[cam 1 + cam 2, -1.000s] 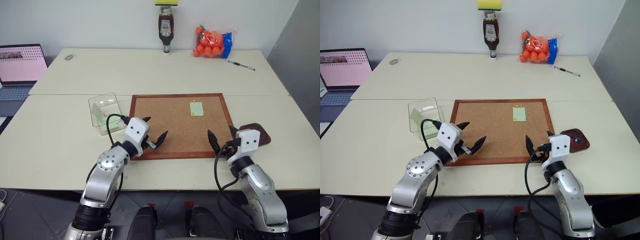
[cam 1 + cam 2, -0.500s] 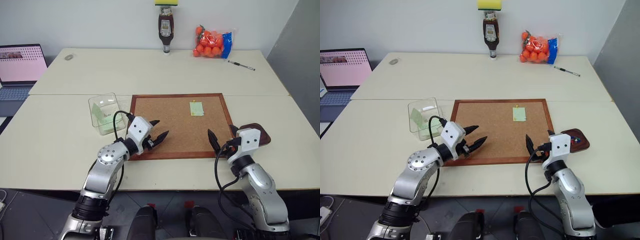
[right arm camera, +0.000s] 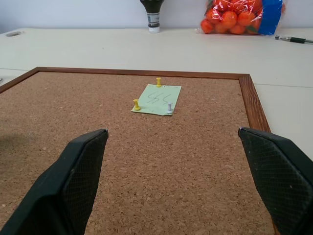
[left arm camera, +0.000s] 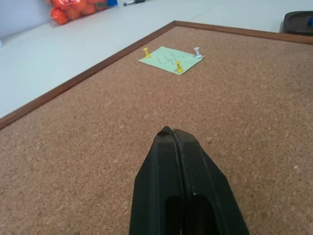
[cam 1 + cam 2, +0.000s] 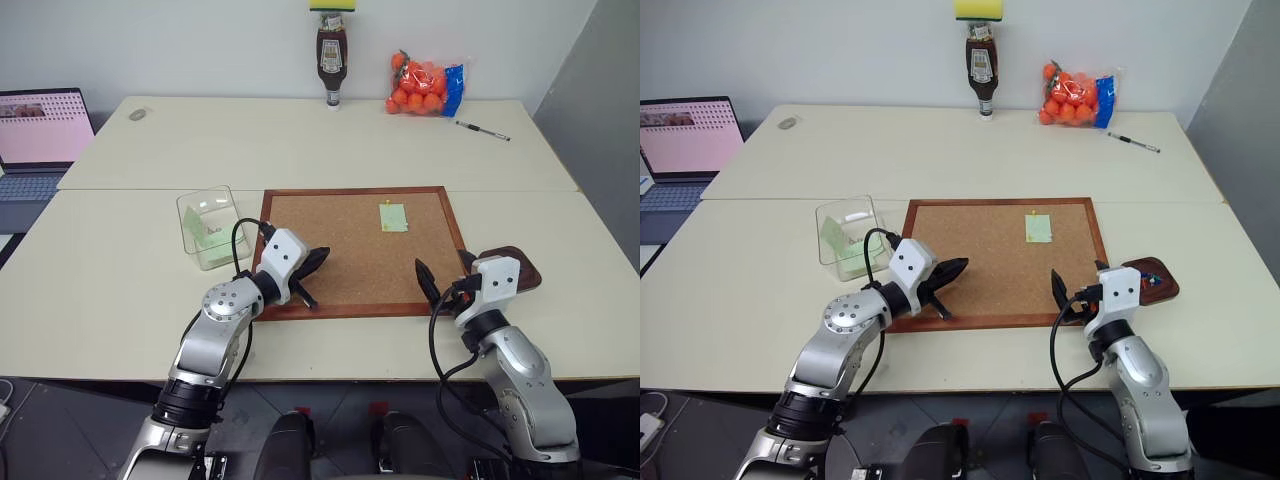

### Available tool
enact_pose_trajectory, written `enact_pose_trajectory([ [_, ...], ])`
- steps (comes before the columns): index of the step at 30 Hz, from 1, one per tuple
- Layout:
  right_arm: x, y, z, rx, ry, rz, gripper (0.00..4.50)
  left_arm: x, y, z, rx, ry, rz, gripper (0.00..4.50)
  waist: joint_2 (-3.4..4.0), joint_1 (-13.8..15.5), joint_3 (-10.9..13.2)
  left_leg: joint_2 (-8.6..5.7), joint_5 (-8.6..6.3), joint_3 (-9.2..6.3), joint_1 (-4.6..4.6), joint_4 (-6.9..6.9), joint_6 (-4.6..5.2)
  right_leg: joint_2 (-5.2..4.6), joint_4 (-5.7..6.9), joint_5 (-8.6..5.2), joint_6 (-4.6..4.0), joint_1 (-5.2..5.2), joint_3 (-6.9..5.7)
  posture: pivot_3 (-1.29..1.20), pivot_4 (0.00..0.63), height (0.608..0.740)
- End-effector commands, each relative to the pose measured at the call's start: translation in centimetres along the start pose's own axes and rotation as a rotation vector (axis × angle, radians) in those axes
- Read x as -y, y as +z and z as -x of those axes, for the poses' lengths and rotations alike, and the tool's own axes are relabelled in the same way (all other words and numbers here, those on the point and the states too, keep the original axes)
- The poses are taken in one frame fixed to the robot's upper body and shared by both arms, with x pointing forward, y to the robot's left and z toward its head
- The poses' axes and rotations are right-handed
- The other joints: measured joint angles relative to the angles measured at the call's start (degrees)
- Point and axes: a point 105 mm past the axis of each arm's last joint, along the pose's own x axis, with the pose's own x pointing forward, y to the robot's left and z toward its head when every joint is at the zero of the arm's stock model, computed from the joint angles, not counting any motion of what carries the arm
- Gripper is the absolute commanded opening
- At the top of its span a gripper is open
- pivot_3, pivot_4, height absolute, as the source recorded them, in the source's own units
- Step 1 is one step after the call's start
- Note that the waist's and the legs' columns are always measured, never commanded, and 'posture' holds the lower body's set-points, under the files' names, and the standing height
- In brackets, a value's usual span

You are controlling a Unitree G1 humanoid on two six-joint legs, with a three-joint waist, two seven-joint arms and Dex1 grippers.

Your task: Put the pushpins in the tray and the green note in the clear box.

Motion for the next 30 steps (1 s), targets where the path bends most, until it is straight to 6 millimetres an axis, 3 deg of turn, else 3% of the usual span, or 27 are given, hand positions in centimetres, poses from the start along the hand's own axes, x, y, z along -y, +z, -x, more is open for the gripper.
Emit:
enact_pose_trajectory([
  [1, -0.5, 2.3, -0.3, 0.069, 0.036, 0.001, 4.5, -0.3, 0.9, -0.9, 0.024, 0.013, -0.003, 0.02, -0.01, 0.0, 0.0, 0.0, 0.0, 0.0, 0.0, 0.02, 0.0, 0.0, 0.01, 0.0, 0.0, 0.0, -0.01, 0.0, 0.15, 0.74],
  [10, -1.0, 3.1, -2.7, 0.03, 0.1, 0.009, 4.5, 0.1, -2.1, -2.0, -0.091, 0.003, 0.02, 0.02, -0.03, -0.15, -0.01, 0.0, 0.0, 0.01, 0.0, 0.04, 0.0, 0.03, 0.02, 0.02, 0.01, 0.0, -0.01, 0.0, 0.15, 0.74],
  [15, -0.5, 3.8, -6.0, -0.003, 0.111, 0.02, 4.5, 0.3, -3.3, -2.0, -0.123, -0.002, 0.035, 0.02, -0.05, -0.13, -0.03, -0.01, 0.01, 0.03, 0.04, 0.06, 0.02, 0.04, 0.03, 0.11, -0.05, 0.02, -0.01, 0.0, 0.15, 0.74],
  [22, 1.3, 4.2, -13.1, -0.115, 0.082, 0.05, 4.5, 0.7, -3.3, -1.9, -0.125, -0.006, 0.039, 0.02, -0.07, -0.24, -0.05, -0.01, 0.05, 0.09, 0.04, 0.09, 0.08, 0.04, 0.02, 0.26, -0.18, 0.02, -0.02, 0.0, 0.15, 0.74],
  [30, 0.9, 3.0, -17.1, -0.208, 0.131, 0.095, 4.5, 1.5, -3.2, -1.9, -0.123, -0.019, 0.037, 0.02, -0.07, -0.28, -0.07, -0.02, 0.04, 0.24, -0.01, 0.05, 0.08, 0.02, -0.02, 0.43, -0.49, -0.01, 0.03, 0.0, 0.15, 0.74],
])
